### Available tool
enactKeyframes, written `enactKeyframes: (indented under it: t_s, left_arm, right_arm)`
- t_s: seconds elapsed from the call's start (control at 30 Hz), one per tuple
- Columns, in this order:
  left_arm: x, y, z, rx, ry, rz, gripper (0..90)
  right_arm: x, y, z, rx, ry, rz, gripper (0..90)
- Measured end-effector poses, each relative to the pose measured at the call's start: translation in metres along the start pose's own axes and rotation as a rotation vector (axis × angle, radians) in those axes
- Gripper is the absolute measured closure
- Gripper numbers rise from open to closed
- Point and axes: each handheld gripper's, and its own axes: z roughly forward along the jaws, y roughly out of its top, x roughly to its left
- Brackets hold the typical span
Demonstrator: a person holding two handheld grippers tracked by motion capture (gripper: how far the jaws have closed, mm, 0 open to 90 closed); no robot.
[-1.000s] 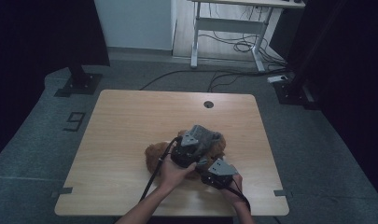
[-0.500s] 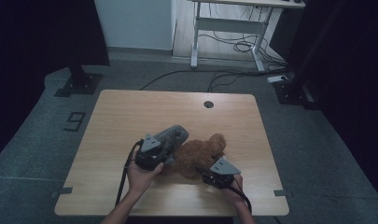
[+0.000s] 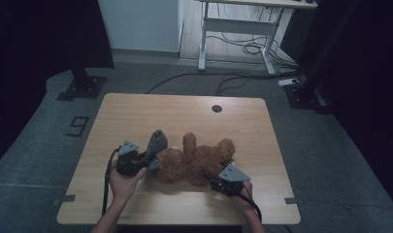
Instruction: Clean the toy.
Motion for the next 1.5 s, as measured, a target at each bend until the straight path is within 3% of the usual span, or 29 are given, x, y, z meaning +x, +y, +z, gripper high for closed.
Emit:
enactKeyframes:
  t_s: [0.13,0.27,0.5,0.6,0.7,0.8,0.9,1.1,1.33,1.43,1.5]
  left_arm:
    - [-0.019,0.016,-0.001,-0.027,-0.039,0.034,78.9]
    - [-0.054,0.035,0.010,-0.038,-0.101,0.096,78.9]
    - [-0.126,0.057,0.049,-0.020,-0.222,0.212,78.8]
    - [-0.152,0.063,0.071,0.024,-0.238,0.251,78.8]
    - [-0.167,0.064,0.095,0.075,-0.223,0.272,78.7]
    - [-0.166,0.058,0.116,0.151,-0.186,0.275,78.7]
    - [-0.156,0.050,0.121,0.144,-0.195,0.249,78.6]
    - [-0.144,0.048,0.105,0.128,-0.174,0.240,78.7]
    - [-0.108,0.042,0.084,0.112,-0.103,0.208,78.8]
    - [-0.089,0.034,0.074,0.094,-0.117,0.166,78.8]
    - [-0.083,0.030,0.064,0.076,-0.125,0.159,78.9]
  right_arm:
    - [-0.002,0.000,0.002,0.001,-0.008,0.006,45.8]
    - [-0.002,0.001,0.005,-0.002,-0.020,0.009,45.9]
    - [-0.002,0.001,0.005,-0.003,-0.024,0.008,45.9]
    - [-0.001,0.001,0.005,-0.003,-0.024,0.007,45.9]
    - [-0.001,0.001,0.005,-0.004,-0.028,0.006,45.9]
    - [0.000,0.001,0.005,-0.003,-0.030,0.006,46.0]
    - [0.000,0.000,0.005,0.000,-0.028,0.018,45.9]
    - [0.000,-0.001,0.005,-0.005,-0.027,0.020,46.0]
    - [-0.001,-0.002,0.006,-0.010,-0.026,0.031,46.0]
    - [-0.001,-0.002,0.006,-0.013,-0.027,0.034,45.9]
    - [0.000,-0.002,0.006,-0.015,-0.032,0.034,45.9]
